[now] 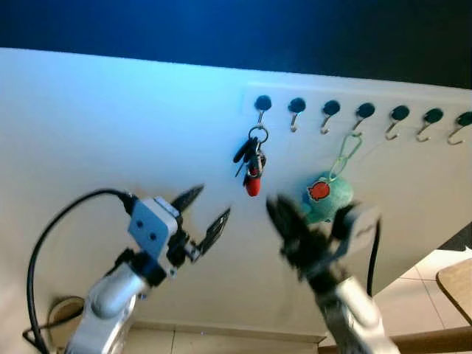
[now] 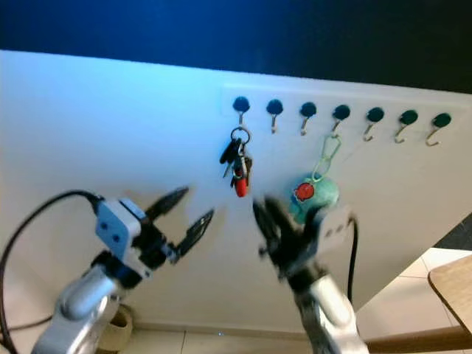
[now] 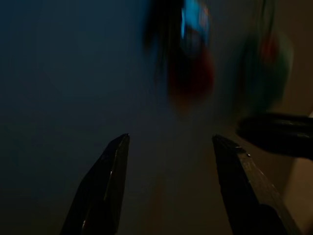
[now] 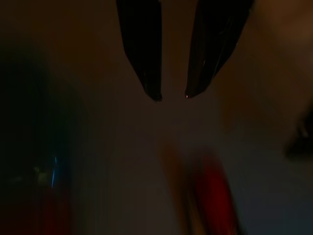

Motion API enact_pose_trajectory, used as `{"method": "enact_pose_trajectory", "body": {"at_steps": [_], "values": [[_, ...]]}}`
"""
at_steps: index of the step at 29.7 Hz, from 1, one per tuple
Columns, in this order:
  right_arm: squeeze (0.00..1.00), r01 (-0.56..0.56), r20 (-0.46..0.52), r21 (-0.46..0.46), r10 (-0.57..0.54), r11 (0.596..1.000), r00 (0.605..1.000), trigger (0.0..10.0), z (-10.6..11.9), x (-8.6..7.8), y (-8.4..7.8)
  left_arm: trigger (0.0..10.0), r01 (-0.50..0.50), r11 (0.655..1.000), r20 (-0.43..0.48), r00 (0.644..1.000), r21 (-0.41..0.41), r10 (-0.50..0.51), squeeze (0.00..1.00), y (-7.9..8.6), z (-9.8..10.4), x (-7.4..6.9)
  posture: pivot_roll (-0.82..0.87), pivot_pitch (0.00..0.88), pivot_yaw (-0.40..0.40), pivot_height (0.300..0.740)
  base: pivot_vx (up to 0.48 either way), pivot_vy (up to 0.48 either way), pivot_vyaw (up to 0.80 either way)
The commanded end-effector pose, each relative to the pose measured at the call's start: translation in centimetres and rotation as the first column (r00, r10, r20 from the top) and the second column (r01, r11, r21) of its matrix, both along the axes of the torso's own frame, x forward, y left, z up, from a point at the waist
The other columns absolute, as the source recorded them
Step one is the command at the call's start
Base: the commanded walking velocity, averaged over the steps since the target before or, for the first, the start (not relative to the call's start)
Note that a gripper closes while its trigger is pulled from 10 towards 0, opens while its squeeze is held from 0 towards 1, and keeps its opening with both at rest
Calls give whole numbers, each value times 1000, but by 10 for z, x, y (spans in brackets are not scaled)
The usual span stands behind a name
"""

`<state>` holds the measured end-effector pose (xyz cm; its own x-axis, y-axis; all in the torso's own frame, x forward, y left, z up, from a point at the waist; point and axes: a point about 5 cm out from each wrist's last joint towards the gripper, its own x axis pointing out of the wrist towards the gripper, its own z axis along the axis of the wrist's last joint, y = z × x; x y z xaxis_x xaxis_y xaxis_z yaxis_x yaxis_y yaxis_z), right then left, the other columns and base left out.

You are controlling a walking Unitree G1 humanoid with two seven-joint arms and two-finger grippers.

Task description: Hang keys on a hook

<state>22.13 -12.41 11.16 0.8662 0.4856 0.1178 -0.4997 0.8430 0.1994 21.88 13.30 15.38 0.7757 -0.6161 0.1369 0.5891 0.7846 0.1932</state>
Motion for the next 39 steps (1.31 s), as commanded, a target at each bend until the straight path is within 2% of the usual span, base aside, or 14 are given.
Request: {"method": "enact_pose_trajectory", "body": {"at_steps": [1, 3, 5, 7, 8, 9, 10, 11, 14, 16, 20, 25, 29, 39], "values": [[0, -5, -40, -44, 3, 999, 999, 10000, -17, -4, -4, 10000, 14, 998, -55, 998, 60, -10, 0, 5, -18, -5, 45, 80, -61, 740, 0, 0, 0], [0, 5, -130, -76, -14, 997, 991, 10000, -37, -9, -10, 10000, -5, 996, -117, 993, 90, 15, 0, 12, -37, -10, 46, 79, -63, 740, 0, 0, 0], [0, 32, -290, -132, -70, 991, 955, 10000, -76, -22, -22, 10000, -86, 988, -251, 961, 131, 117, 0, 31, -78, -23, 45, 71, -63, 740, 0, 0, 0], [0, 41, -340, -148, -90, 988, 936, 10000, -87, -26, -26, 10000, -123, 981, -291, 943, 148, 162, 0, 38, -91, -28, 45, 70, -62, 740, 0, 0, 0], [0, 79, -395, -157, -136, 984, 909, 10000, -100, -27, -33, 10000, -214, 960, -361, 894, 179, 266, 0, 50, -112, -31, 48, 59, -64, 740, 0, 0, 0], [0, 135, -434, -176, -200, 975, 878, 10000, -113, -25, -42, 10000, -316, 914, -454, 796, 254, 401, 0, 66, -140, -38, 44, 53, -61, 740, 0, 0, 0], [0, 135, -434, -176, -200, 975, 878, 10000, -113, -25, -42, 10000, -316, 914, -454, 796, 254, 401, 0, 66, -140, -38, 44, 53, -61, 740, 0, 0, 0], [0, 173, -487, -198, -251, 965, 836, 10000, -127, -21, -50, 10000, -393, 842, -541, 646, 370, 538, 0, 82, -172, -48, 42, 49, -57, 740, 0, 0, 0], [0, 200, -565, -315, -353, 928, 746, 10000, -152, -17, -65, 10000, -500, 697, -623, 340, 515, 704, 0, 102, -213, -73, 47, 36, -56, 740, 0, 0, 0], [0, 203, -575, -377, -400, 904, 714, 10000, -159, -17, -72, 10000, -568, 641, -645, 234, 517, 727, 0, 104, -220, -77, 43, 35, -52, 740, 0, 0, 0], [0, 207, -589, -408, -430, 889, 684, 10000, -166, -20, -76, 10000, -597, 620, -657, 196, 508, 728, 0, 101, -224, -73, 51, 40, -55, 740, 0, 0, 0], [0, 133, -634, -455, -425, 881, 646, 10000, -179, -32, -70, 10000, -574, 714, -706, 302, 402, 640, 0, 78, -224, -55, 53, 39, -53, 740, 0, 0, 0], [0, 116, -654, -456, -421, 882, 629, 10000, -185, -37, -67, 10000, -581, 732, -736, 308, 357, 603, 0, 72, -226, -49, 50, 42, -49, 740, 0, 0, 0], [0, 139, -700, -427, -424, 894, 574, 10000, -194, -48, -63, 10000, -534, 702, -712, 240, 472, 660, 0, 80, -236, -58, 50, 44, -41, 740, 0, 0, 0]]}}
